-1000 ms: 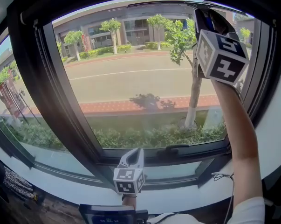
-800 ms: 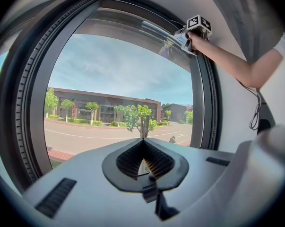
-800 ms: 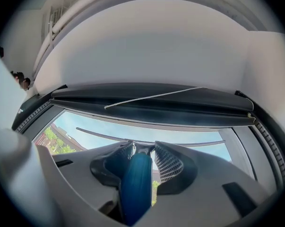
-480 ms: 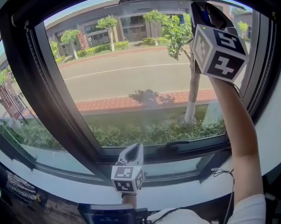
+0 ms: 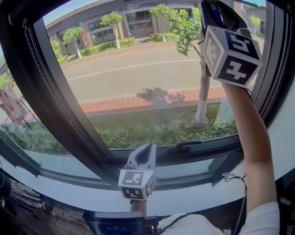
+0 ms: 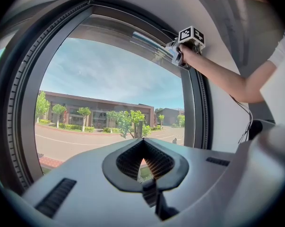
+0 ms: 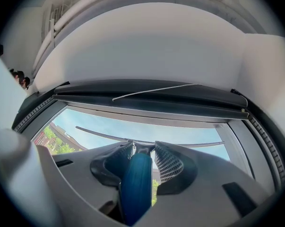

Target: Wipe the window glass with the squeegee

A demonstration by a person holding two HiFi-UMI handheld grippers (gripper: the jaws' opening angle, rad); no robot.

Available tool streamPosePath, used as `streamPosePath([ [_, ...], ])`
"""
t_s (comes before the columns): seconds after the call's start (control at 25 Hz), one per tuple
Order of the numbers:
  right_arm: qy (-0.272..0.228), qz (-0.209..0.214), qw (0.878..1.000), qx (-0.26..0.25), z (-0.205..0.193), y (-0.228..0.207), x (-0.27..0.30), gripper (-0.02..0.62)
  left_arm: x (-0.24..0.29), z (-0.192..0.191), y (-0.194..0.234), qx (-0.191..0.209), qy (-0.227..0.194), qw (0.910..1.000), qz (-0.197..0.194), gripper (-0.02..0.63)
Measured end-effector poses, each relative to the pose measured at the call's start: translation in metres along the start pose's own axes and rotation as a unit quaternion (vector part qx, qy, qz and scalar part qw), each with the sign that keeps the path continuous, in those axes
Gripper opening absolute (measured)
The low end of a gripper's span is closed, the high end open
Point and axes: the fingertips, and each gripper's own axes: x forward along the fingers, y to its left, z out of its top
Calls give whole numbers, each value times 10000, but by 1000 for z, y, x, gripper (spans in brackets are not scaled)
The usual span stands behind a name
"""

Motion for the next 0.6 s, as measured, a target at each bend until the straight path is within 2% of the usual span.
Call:
streamPosePath([
  [0.6,261,13,9996,47,-30,2,-27,149,-6,7,-15,31,-79,9997,-217,0],
])
